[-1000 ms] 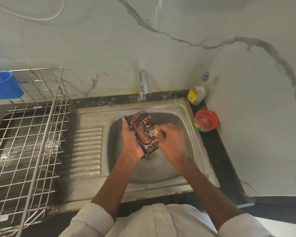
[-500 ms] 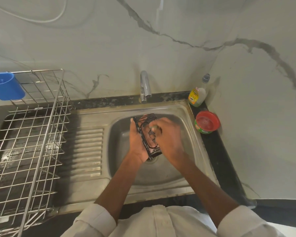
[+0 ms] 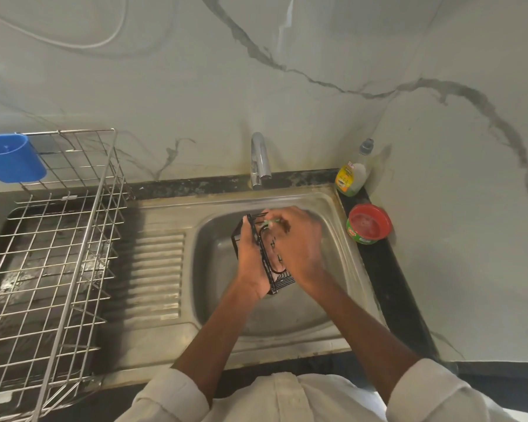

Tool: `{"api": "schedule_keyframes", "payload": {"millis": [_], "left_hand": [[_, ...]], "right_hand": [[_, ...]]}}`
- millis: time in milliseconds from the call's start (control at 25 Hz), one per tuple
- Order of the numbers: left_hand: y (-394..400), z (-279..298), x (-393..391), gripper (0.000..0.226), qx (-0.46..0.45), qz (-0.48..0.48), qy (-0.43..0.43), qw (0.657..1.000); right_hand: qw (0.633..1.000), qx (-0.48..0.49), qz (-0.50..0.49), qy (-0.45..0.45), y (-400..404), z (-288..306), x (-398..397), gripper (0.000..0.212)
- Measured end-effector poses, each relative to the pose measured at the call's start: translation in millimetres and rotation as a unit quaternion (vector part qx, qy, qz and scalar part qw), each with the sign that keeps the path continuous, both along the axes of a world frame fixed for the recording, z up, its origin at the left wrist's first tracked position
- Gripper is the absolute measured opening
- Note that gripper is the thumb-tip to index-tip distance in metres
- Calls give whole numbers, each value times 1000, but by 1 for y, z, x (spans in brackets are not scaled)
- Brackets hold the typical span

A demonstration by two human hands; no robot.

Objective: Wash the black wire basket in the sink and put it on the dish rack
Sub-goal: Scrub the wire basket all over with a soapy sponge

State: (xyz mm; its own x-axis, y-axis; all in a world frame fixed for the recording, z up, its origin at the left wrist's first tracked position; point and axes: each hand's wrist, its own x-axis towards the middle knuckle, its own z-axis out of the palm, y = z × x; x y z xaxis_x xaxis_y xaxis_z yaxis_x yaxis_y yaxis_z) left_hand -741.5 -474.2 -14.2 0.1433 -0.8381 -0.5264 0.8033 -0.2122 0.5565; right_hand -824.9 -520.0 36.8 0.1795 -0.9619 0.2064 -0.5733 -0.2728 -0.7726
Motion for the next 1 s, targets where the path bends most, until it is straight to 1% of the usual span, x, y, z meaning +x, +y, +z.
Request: {"api": "schedule_keyframes", "payload": {"millis": [80, 120, 200, 240, 320, 360, 480, 600, 680, 760, 840, 920, 1000], "left_hand": [[2, 3, -2, 72, -8, -15, -19, 1000], [2, 1, -4, 68, -6, -14, -30, 999], [2, -2, -6, 59, -1, -3, -49, 999], [1, -3, -5, 58, -6, -1, -41, 999], [2, -2, -1, 67, -19, -14, -21, 1000], [2, 0, 0, 70, -25, -27, -21, 999], [4, -2, 2, 60, -36, -22, -5, 999], [6, -1, 3, 61, -51, -35, -1, 998], [6, -3, 4, 60, -46, -17, 23, 999], [4, -5, 6, 58, -56, -3, 47, 997], [4, -2, 5, 61, -48, 2, 42, 998], [3, -4, 3, 60, -35, 12, 62, 997], [3, -7, 0, 52, -33, 28, 86, 995]], "right_hand": [[997, 24, -38, -57, 0, 4, 3, 21], [997, 29, -27, -65, 2, 6, 7, 22], [998, 8, 44, -39, 7, 8, 17, 23], [998, 2, 52, -21, 6, 7, 19, 24], [1000, 14, 1, 3, -2, 8, 17, 24], [1000, 28, -13, -3, -5, 7, 15, 24], [998, 39, 49, -30, -2, 9, 15, 26], [998, 41, 13, -52, 0, 10, 15, 26], [997, 37, 39, -63, 5, 7, 12, 26], [998, -3, 34, -48, 11, 4, 6, 25], [1000, -19, 7, -21, 9, 0, -1, 27], [999, -5, 34, -11, 10, -2, -1, 31], [997, 11, 70, -36, 15, 2, 11, 31]]}}
